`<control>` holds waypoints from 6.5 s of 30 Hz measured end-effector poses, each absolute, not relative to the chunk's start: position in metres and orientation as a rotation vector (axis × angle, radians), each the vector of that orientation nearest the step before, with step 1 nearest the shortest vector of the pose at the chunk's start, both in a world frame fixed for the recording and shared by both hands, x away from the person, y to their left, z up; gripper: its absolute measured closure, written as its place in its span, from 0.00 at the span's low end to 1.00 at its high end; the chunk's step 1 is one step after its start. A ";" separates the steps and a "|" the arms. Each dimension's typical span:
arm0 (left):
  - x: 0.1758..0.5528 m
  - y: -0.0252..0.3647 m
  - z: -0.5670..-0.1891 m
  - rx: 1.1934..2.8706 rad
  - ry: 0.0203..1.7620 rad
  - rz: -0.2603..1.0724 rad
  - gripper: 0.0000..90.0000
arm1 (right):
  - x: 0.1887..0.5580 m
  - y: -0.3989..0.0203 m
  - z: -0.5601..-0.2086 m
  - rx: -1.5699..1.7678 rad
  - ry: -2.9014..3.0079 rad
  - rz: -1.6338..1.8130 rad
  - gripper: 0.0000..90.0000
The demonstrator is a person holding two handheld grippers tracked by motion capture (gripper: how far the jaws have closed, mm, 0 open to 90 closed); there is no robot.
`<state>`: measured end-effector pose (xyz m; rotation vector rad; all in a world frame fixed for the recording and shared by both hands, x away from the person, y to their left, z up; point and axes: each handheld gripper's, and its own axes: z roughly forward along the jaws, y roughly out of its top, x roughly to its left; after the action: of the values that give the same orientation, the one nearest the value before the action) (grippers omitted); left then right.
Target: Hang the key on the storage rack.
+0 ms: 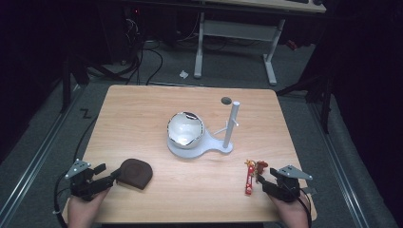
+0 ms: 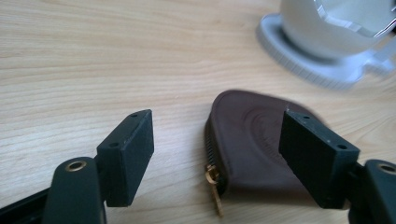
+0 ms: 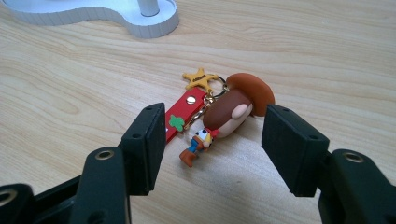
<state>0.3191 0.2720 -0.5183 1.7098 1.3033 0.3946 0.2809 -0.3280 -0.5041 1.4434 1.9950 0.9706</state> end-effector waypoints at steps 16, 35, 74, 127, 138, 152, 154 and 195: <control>0.319 0.264 -0.519 1.781 1.225 0.493 0.31 | 0.279 -0.334 -0.508 1.437 1.981 0.962 0.47; 0.316 0.261 -0.517 1.784 1.144 0.451 0.32 | 0.278 -0.330 -0.502 1.500 2.048 0.831 0.53; 0.307 0.255 -0.510 1.789 1.093 0.490 0.32 | 0.299 -0.305 -0.474 1.544 2.411 0.487 0.46; 0.313 0.256 -0.513 1.822 1.086 0.487 0.33 | 0.332 -0.321 -0.481 1.642 2.494 0.282 0.66; 0.313 0.259 -0.513 1.816 1.091 0.487 0.33 | 0.351 -0.296 -0.486 1.508 2.539 0.241 0.56; 0.315 0.259 -0.515 1.832 1.090 0.469 0.33 | 0.360 -0.283 -0.479 1.482 2.549 0.287 0.63; 0.315 0.258 -0.516 1.834 1.090 0.467 0.33 | 0.359 -0.283 -0.478 1.487 2.543 0.299 0.65; 0.316 0.259 -0.518 1.838 1.100 0.461 0.33 | 0.357 -0.289 -0.460 1.512 2.612 0.325 0.74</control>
<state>0.3165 0.2587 -0.5179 1.8379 1.1002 0.4605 0.3573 -0.2895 -0.4604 1.5121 2.6125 0.3253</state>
